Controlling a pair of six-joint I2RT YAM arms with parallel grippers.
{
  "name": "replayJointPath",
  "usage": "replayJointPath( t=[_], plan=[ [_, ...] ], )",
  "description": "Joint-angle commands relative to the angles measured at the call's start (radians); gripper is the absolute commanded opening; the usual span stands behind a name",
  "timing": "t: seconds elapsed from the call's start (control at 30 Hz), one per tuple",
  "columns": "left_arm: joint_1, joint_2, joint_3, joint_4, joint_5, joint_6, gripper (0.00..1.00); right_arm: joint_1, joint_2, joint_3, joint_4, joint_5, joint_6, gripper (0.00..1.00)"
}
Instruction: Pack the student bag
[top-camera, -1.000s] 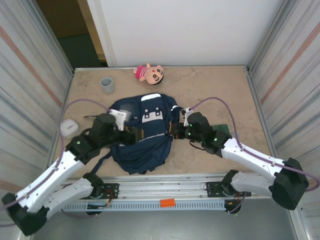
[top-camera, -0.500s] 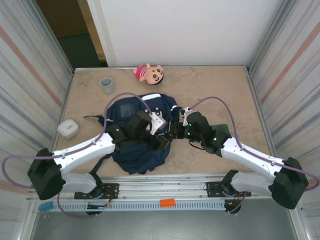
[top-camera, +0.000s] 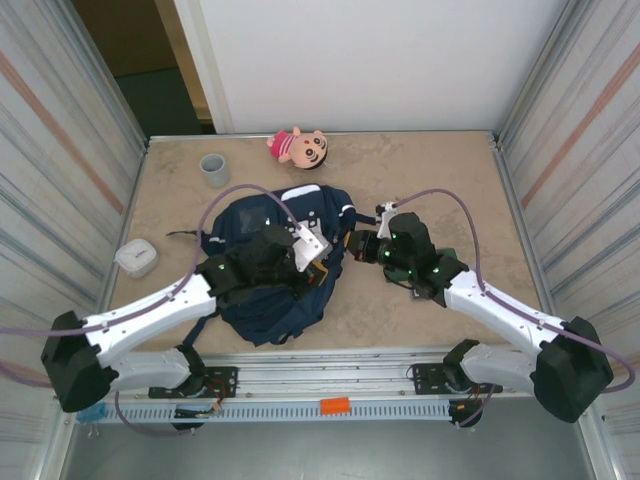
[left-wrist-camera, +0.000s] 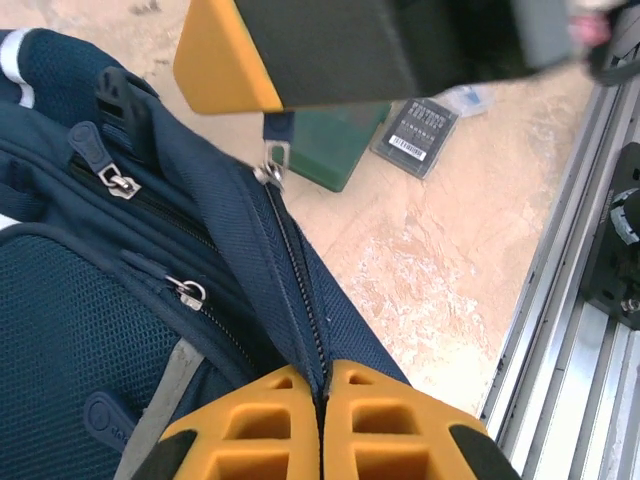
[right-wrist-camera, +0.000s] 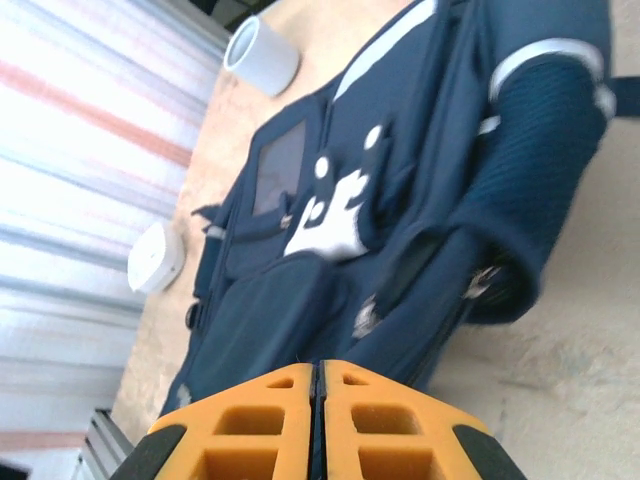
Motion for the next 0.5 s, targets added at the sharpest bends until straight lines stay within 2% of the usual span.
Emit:
replayJointPath(
  t=[0.0,0.1,0.2,0.33,0.47],
  plan=[
    [0.015,-0.117,-0.011,-0.025,0.002,0.043,0.0,-0.116,0.058,-0.029,0.07,0.08,0.046,0.0],
    [0.016,-0.159,-0.017,-0.014,0.076,0.076,0.0,-0.173,0.144,-0.019,0.16,0.045,0.056,0.0],
    [0.014,-0.184,-0.018,-0.024,0.106,0.097,0.0,-0.2,0.227,0.017,0.176,0.065,0.045,0.0],
    [0.014,-0.217,-0.037,-0.019,0.067,0.105,0.0,-0.207,0.267,0.038,0.226,0.063,0.048,0.0],
    [0.013,-0.205,-0.034,-0.031,0.023,0.106,0.0,-0.196,0.244,0.05,0.211,0.045,0.039,0.0]
  ],
)
